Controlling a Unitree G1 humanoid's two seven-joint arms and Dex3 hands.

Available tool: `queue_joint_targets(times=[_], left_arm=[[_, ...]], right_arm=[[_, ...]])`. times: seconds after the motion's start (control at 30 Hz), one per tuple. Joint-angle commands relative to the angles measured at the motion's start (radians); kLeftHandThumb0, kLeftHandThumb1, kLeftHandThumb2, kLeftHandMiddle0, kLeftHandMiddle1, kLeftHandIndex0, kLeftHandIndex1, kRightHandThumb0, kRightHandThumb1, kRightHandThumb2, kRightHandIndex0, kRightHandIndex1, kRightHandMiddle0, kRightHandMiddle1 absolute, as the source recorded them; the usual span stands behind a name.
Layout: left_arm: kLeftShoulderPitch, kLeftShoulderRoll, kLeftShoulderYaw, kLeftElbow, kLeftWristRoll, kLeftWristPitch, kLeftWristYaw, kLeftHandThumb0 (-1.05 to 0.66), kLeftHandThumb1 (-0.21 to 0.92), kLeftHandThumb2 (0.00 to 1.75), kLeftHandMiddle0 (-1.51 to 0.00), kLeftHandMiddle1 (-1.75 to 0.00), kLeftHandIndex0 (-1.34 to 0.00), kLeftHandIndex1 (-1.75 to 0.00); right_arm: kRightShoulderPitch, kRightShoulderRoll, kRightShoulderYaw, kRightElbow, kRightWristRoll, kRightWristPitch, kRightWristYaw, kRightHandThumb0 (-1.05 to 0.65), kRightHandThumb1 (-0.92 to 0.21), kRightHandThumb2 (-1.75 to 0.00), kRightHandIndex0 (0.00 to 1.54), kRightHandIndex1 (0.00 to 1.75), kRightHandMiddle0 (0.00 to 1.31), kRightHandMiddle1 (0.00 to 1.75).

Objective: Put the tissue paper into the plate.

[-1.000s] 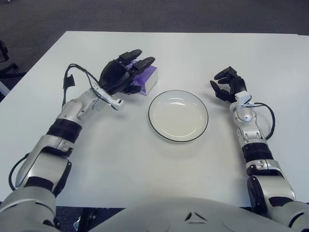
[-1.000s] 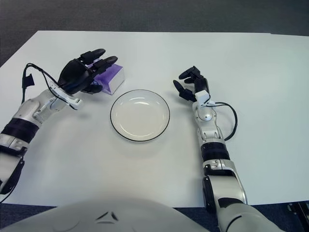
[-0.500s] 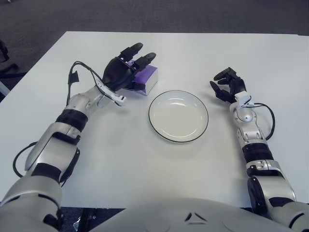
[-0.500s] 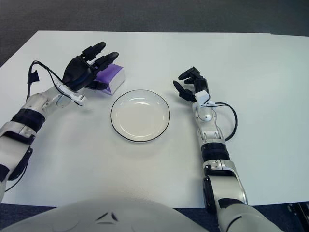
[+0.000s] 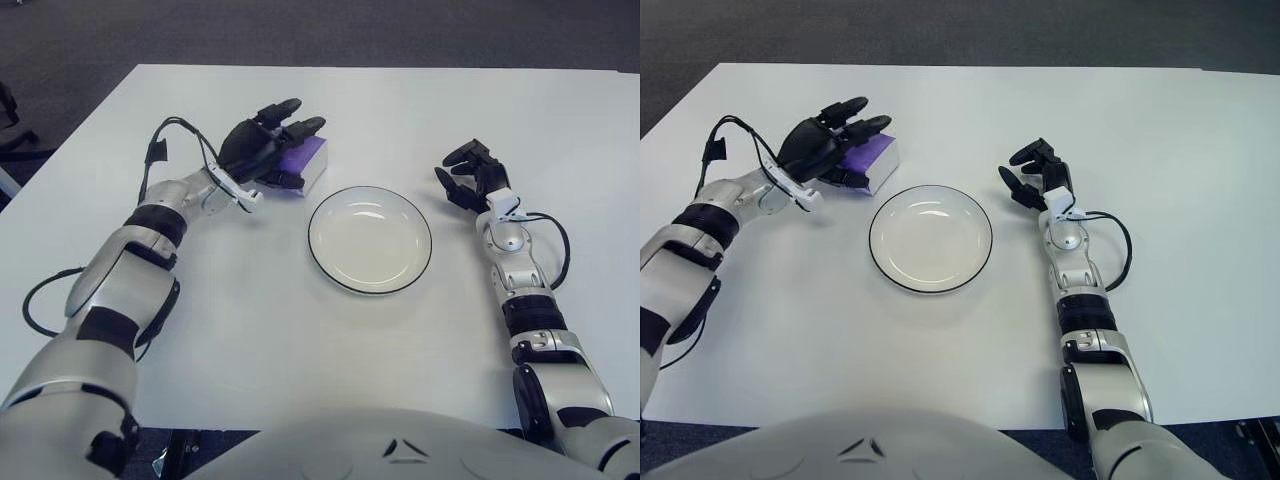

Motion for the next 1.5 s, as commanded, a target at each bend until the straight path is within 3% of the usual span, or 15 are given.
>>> queue_joint_targets(times=[0.0,0.23,0.43,0.8,1.03,1.17,1.3,1.33,1.4,1.47], left_arm=[[-0.037,0.001,-0.003,0.026,-0.041,0.006,-0.123,-1.00,0.92,0.63,-0.30,0.00,-0.32,0.00],[-0.037,-0.014,0.041,0.036,-0.174,0.025,-0.405,-1.04,0.92,0.67,-0.28,0.00,-0.28,0.00],[-0.028,-0.043,0.115,0.049,-0.359,0.038,-0.701,-1.05,0.92,0.67,-0.26,0.00,-0.27,0.00],[-0.039,-0.057,0.138,0.037,-0.440,0.125,-0.871,-1.01,0.92,0.46,-0.20,0.00,-0.23,0.00],[-0.045,-0.069,0.134,0.049,-0.438,0.170,-0.863,-0.99,0.92,0.40,-0.26,-0.02,-0.22,0.00],[-0.041,-0.072,0.101,0.060,-0.373,0.182,-0.725,-0.93,0.92,0.32,-0.53,-0.05,-0.28,-0.02],[-0.036,-0.075,0.048,0.074,-0.280,0.204,-0.545,-0.68,0.92,0.16,-0.80,-0.10,-0.52,-0.08],[-0.035,-0.076,0.036,0.080,-0.261,0.207,-0.506,-0.64,0.92,0.14,-0.80,-0.16,-0.56,-0.09],[-0.034,-0.078,0.015,0.094,-0.230,0.210,-0.440,-0.50,0.92,0.08,-0.71,-0.53,-0.68,-0.11],[-0.034,-0.079,-0.004,0.108,-0.203,0.210,-0.380,-0.42,0.92,0.06,-0.64,-0.76,-0.74,-0.16]], right_arm=[[0.125,0.033,0.018,0.068,-0.014,0.010,-0.001,-0.37,-0.83,-0.46,0.71,1.61,0.44,1.54],[0.125,0.033,0.018,0.067,-0.014,0.011,-0.001,-0.37,-0.84,-0.45,0.71,1.61,0.44,1.54],[0.125,0.033,0.019,0.066,-0.014,0.012,-0.001,-0.37,-0.84,-0.45,0.71,1.61,0.44,1.54],[0.127,0.033,0.020,0.061,-0.014,0.014,-0.002,-0.37,-0.84,-0.45,0.71,1.61,0.44,1.54],[0.129,0.033,0.020,0.057,-0.014,0.015,-0.002,-0.37,-0.84,-0.44,0.71,1.61,0.44,1.54],[0.130,0.033,0.020,0.055,-0.014,0.016,-0.002,-0.37,-0.84,-0.44,0.71,1.61,0.44,1.54],[0.132,0.033,0.021,0.052,-0.014,0.016,-0.002,-0.37,-0.84,-0.44,0.71,1.61,0.44,1.54],[0.133,0.034,0.021,0.052,-0.014,0.016,-0.002,-0.37,-0.84,-0.44,0.71,1.61,0.44,1.54],[0.133,0.034,0.021,0.051,-0.014,0.016,-0.002,-0.37,-0.84,-0.44,0.71,1.61,0.44,1.54],[0.133,0.034,0.021,0.051,-0.014,0.016,-0.002,-0.37,-0.84,-0.44,0.71,1.61,0.44,1.54]])
